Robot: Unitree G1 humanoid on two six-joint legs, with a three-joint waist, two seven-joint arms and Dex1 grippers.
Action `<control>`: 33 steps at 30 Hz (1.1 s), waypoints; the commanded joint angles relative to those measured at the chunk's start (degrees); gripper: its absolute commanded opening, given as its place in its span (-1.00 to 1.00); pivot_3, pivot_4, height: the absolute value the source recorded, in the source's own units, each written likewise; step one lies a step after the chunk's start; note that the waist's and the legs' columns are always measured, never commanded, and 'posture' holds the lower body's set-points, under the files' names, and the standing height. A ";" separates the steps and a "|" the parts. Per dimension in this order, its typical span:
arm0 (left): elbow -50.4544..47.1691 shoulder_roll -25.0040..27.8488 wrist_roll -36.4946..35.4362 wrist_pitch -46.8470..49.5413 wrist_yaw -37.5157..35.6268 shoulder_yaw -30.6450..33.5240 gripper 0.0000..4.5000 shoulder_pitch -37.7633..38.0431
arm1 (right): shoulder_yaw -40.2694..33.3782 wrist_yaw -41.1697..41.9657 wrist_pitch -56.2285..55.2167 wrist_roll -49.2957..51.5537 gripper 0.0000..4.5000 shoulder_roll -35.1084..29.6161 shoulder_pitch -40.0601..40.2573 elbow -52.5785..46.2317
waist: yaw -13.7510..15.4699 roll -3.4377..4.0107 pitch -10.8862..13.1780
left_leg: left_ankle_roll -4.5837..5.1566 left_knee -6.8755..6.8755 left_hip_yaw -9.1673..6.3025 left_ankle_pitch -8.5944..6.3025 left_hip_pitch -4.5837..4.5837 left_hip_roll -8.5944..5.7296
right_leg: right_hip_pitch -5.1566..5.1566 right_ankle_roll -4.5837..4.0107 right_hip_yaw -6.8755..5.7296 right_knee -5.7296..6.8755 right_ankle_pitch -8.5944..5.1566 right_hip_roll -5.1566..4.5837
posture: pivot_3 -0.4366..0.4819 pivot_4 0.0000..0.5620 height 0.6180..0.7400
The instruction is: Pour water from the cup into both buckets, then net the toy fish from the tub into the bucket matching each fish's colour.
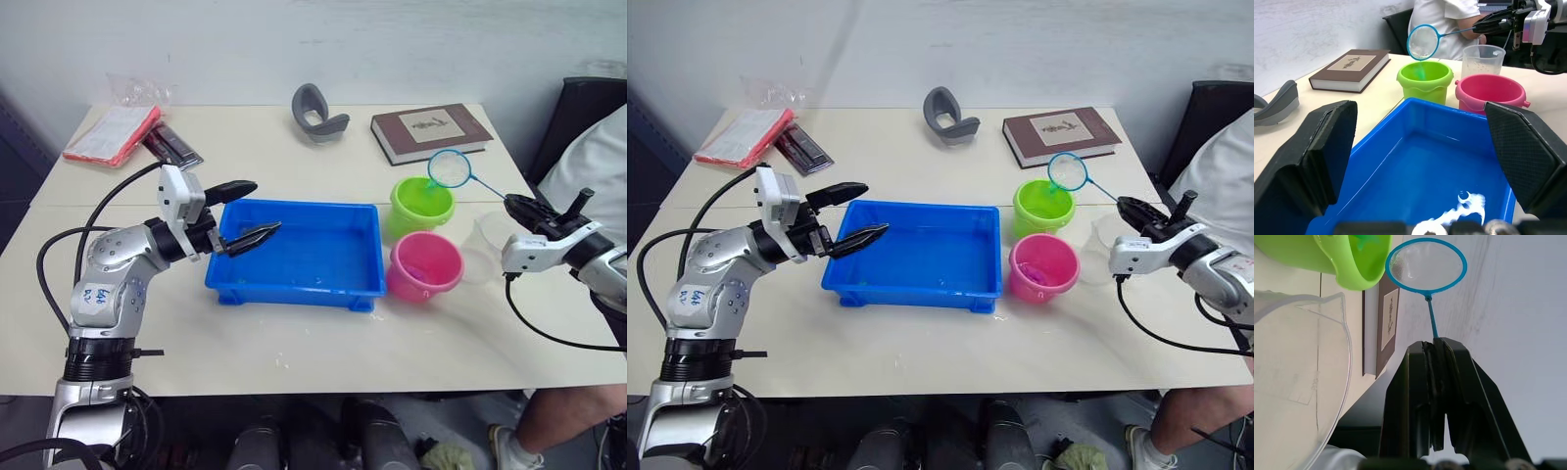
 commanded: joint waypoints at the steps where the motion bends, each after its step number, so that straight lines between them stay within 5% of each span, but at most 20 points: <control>1: -1.98 0.17 0.00 -1.08 0.52 0.70 0.98 -0.25 | -0.95 0.70 0.41 1.45 -1.00 -1.00 0.30 -2.00 | -0.13 0.00 0.00 | 0.00 0.00 0.00 0.00 0.00 0.00 | 0.00 0.00 0.00 0.00 0.00 0.00 | -0.05 -0.47 1.00; 5: -2.77 0.82 -0.17 -0.86 0.57 1.27 0.98 0.78 | -4.40 8.35 1.37 14.49 -1.00 1.82 0.85 -4.06 | -0.16 0.00 0.00 | 0.00 0.00 0.00 0.00 0.00 0.00 | 0.01 0.00 0.00 0.00 0.00 0.01 | -0.05 -0.47 1.00; 10: -1.66 5.21 -1.56 -1.95 -2.56 5.65 0.98 4.00 | -3.35 37.71 16.42 47.92 -1.00 7.62 -1.12 -20.69 | -0.72 -0.01 0.01 | -0.02 -0.07 0.07 -0.01 0.23 0.12 | 0.10 0.00 0.03 -0.01 0.00 0.18 | -0.05 -0.47 1.00; 15: 2.56 12.16 -2.16 -1.48 -8.81 9.39 0.98 8.16 | -0.78 53.44 34.34 58.68 -1.00 8.88 -3.35 -32.65 | 0.02 0.01 0.01 | -0.08 -0.06 0.01 -0.05 0.28 0.29 | 0.11 -0.12 0.02 0.07 -0.05 0.29 | -0.05 -0.47 1.00; 24: 11.47 25.14 2.12 -4.04 -20.84 9.51 0.98 14.77 | 14.22 64.48 59.38 52.30 -1.00 15.35 -10.94 -39.09 | -0.16 0.00 0.01 | 0.17 -0.01 -0.03 -0.23 0.17 0.06 | 0.02 -0.19 -0.36 0.08 -0.09 -0.32 | -0.05 -0.47 1.00; 33: 9.73 26.23 2.10 -4.20 -21.55 11.83 0.98 19.45 | 24.57 66.69 60.71 37.52 -1.00 24.56 -19.97 -30.15 | -0.32 -0.01 0.01 | 0.17 0.08 0.16 -0.23 -0.40 -0.06 | -0.70 -0.20 -0.53 0.45 -0.09 -0.24 | -0.05 -0.47 1.00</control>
